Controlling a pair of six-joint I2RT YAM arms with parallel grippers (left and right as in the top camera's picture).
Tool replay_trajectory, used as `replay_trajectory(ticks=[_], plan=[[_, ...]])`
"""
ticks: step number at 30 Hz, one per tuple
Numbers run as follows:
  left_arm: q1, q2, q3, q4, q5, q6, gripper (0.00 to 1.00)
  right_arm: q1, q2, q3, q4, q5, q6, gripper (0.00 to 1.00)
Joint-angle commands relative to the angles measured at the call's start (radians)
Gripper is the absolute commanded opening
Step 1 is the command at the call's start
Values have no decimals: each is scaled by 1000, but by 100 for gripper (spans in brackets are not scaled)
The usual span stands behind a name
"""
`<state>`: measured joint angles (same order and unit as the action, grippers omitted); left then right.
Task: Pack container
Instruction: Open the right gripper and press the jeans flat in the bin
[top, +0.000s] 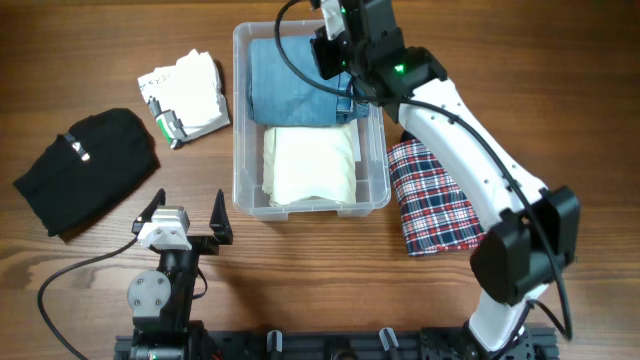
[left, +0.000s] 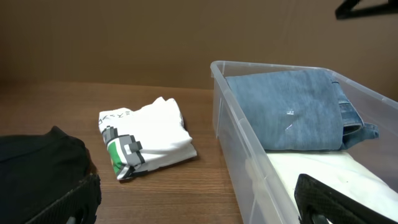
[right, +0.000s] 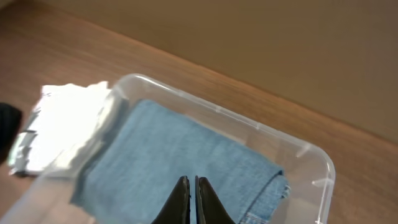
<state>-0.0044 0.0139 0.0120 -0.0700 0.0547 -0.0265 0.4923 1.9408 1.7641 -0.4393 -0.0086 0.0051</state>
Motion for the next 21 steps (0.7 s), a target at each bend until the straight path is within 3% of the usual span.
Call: replay_trajectory(ticks=[1,10,21], plan=[[-5,-3,-6,-1,15,19,100,-12,100,14,12,31,47,4],[-5,-3,-6,-1,15,19,100,-12,261,14,21,9,51,4],[-5,-3,-6,-1,15,19,100,-15,311,14,-44,18,72,5]])
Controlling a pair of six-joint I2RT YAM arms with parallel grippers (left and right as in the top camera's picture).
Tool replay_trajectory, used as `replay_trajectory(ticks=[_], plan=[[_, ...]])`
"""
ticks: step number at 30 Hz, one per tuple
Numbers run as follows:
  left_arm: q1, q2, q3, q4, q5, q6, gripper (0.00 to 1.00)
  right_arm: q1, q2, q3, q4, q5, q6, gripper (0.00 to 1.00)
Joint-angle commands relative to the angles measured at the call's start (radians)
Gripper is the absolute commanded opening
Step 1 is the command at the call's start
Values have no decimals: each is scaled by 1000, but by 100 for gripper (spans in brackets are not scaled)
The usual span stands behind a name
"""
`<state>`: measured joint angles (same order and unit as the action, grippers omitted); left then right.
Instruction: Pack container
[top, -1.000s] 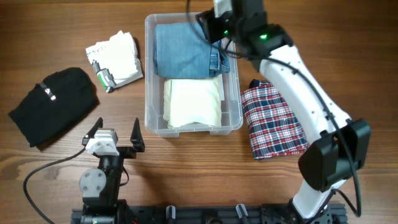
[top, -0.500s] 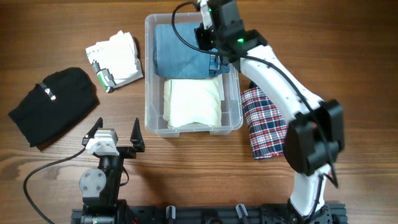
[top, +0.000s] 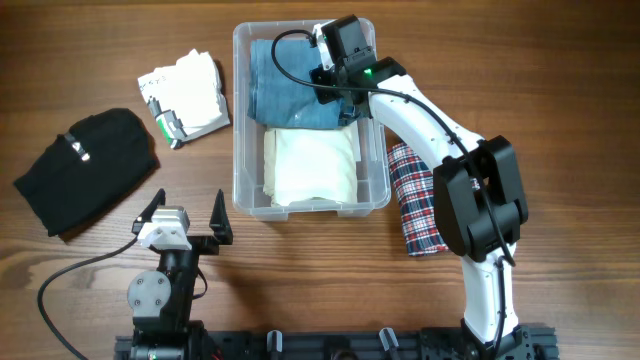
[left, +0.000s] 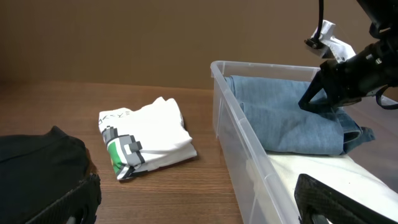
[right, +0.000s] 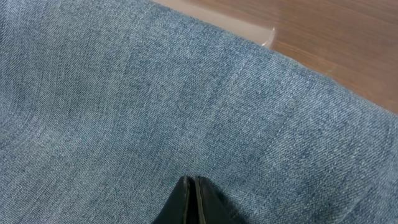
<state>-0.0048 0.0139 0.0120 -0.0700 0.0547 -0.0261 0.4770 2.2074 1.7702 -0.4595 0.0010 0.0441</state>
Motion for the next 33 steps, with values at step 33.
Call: replay_trajectory(ticks=[33], plan=[[-4,-3,-6,-1,15,19,100,2,-231,34,-914,-128,67,4]])
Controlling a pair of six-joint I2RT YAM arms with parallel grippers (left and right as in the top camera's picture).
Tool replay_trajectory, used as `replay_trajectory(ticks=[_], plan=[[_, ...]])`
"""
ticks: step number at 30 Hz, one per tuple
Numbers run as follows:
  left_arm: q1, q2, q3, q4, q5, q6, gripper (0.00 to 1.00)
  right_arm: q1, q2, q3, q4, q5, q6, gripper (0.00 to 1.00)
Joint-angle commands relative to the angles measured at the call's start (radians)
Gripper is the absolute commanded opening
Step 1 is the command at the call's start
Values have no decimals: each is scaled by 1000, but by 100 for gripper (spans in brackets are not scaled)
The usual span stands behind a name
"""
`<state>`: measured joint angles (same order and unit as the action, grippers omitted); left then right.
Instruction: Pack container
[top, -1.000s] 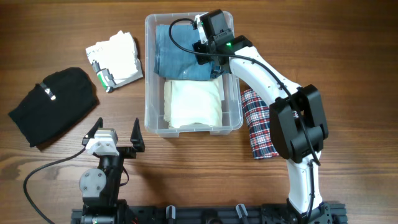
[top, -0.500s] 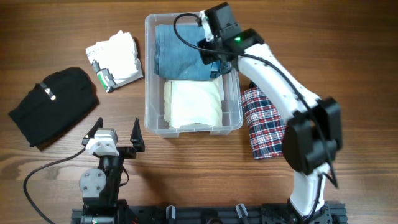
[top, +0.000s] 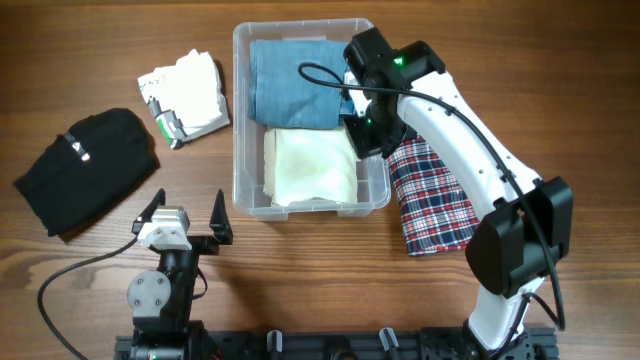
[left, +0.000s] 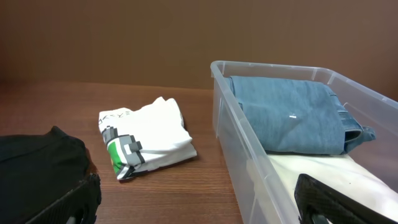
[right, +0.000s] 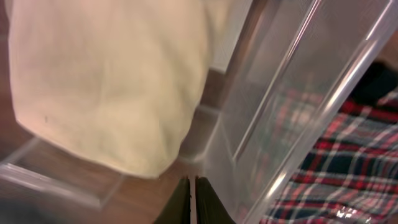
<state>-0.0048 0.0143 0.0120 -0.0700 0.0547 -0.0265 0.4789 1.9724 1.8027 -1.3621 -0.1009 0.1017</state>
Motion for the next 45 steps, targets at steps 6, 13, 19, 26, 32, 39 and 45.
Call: replay_trajectory(ticks=[6,13,19,26,32,39,45], plan=[[-4,-4,-6,-1,15,19,100,0,4,2,-7,-21,14,4],[-4,-4,-6,-1,15,19,100,23,4,-17,-81,-84,25,4],[-4,-4,-6,-1,15,19,100,69,4,-78,-74,-84,81,4],[-4,-4,-6,-1,15,19,100,116,4,-106,-86,-85,111,4],[-4,-4,-6,-1,15,19,100,131,4,-106,-127,-108,108,4],[-4,-4,-6,-1,15,19,100,131,4,-106,-132,-176,107,4],[-4,-4,-6,-1,15,19,100,131,4,-106,-148,-187,106,4]])
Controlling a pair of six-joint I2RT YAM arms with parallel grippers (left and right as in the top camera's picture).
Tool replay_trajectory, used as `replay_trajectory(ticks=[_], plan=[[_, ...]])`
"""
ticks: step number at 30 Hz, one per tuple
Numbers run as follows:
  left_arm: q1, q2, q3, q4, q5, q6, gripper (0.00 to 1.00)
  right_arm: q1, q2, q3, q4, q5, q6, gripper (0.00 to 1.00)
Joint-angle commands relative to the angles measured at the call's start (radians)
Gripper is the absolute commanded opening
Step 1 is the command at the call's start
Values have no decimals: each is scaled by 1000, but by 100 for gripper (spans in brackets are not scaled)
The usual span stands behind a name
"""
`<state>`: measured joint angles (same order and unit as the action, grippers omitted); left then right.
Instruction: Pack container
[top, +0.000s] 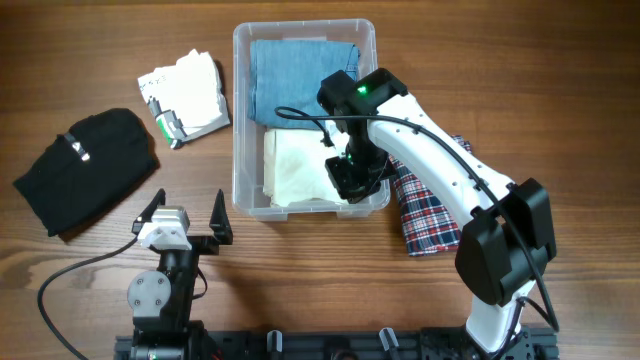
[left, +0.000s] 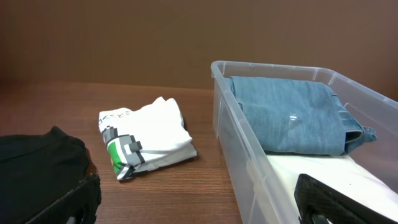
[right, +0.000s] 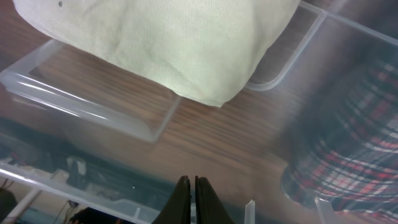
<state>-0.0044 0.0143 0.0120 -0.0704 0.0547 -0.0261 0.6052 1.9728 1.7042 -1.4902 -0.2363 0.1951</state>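
Note:
A clear plastic container (top: 241, 120) stands mid-table, with folded blue jeans (top: 295, 85) in its far half and a folded cream cloth (top: 305, 165) in its near half. My right gripper (top: 353, 180) is shut and empty, low over the container's near right corner at the cream cloth's edge. In the right wrist view its shut tips (right: 193, 199) point at the container's near wall (right: 93, 106) below the cream cloth (right: 168, 37). A folded plaid cloth (top: 435, 205) lies outside on the right. My left gripper (top: 185, 225) rests open at the front left.
A folded white printed T-shirt (top: 185, 92) lies left of the container, also in the left wrist view (left: 146, 137). A black garment (top: 85, 170) lies at the far left. The left wrist view shows the container's wall (left: 239, 155) and jeans (left: 289, 115).
My right gripper, still shut, has moved from the container's right wall nearer to the front, to the near right corner by the cream cloth. The clothes and left arm are unchanged.
My right gripper was shut above the container's back, over the jeans. Then it was down on the jeans. Then it was at the right wall between cream cloth and plaid cloth, and now at the near right corner. The left arm stayed still.

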Motion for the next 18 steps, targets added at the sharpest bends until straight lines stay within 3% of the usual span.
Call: replay_trajectory(ticks=[1,11,18], plan=[[-5,-4,-6,-1,15,19,100,6,3,-8,-22,-56,10,4],[-5,-4,-6,-1,15,19,100,1,-4,1,26,-32,-37,4],[-5,-4,-6,-1,15,19,100,-101,-156,76,72,-22,-35,4]])
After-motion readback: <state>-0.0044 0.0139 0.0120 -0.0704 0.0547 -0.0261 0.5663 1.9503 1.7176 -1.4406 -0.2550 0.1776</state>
